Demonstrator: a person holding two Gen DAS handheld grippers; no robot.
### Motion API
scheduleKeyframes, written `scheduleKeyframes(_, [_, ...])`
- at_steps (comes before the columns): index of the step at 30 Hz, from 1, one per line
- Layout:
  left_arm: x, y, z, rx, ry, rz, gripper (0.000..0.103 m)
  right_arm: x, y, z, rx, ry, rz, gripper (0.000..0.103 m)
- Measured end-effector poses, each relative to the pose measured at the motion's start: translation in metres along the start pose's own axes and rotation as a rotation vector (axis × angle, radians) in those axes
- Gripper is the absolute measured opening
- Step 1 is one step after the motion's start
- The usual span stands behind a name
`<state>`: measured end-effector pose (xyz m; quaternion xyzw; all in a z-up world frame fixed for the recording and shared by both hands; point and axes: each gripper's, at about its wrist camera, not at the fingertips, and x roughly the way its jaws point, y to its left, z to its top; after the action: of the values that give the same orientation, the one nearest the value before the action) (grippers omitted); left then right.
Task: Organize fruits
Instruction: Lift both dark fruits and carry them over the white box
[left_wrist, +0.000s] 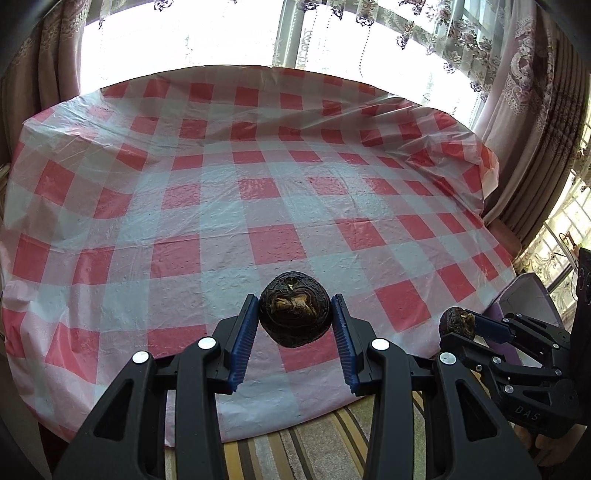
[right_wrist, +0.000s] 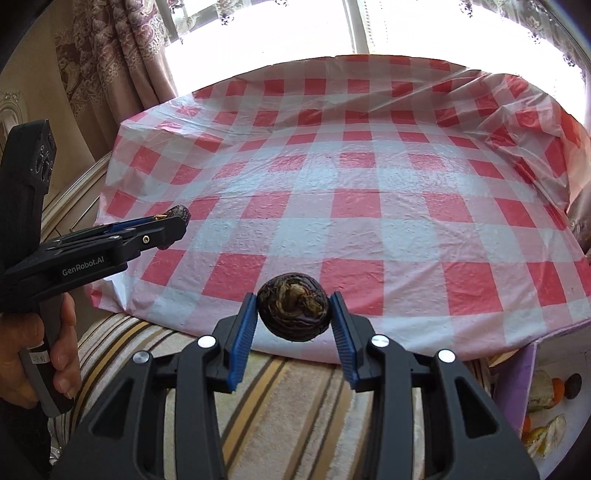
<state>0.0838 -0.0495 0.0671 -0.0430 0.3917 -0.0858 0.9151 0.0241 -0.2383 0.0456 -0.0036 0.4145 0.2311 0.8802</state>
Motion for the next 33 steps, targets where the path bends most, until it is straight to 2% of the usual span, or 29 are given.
scheduleKeyframes(8, [0.005, -0.05, 0.004, 0.106, 0.016, -0.045, 0.038, -0.036, -0.064, -0.027, 0.101, -0.014, -0.087, 0.041])
scheduleKeyframes(14, [0.013, -0.094, 0.004, 0.194, 0.032, -0.095, 0.038, -0.068, -0.118, -0.047, 0.182, -0.033, -0.196, 0.041])
scheduleKeyframes(24, [0.036, -0.189, -0.005, 0.36, 0.061, -0.212, 0.038, -0.119, -0.219, -0.075, 0.324, -0.062, -0.414, 0.041])
scheduleKeyframes(33, [0.066, -0.277, -0.014, 0.496, 0.107, -0.305, 0.038, -0.131, -0.273, -0.089, 0.372, -0.028, -0.549, 0.041])
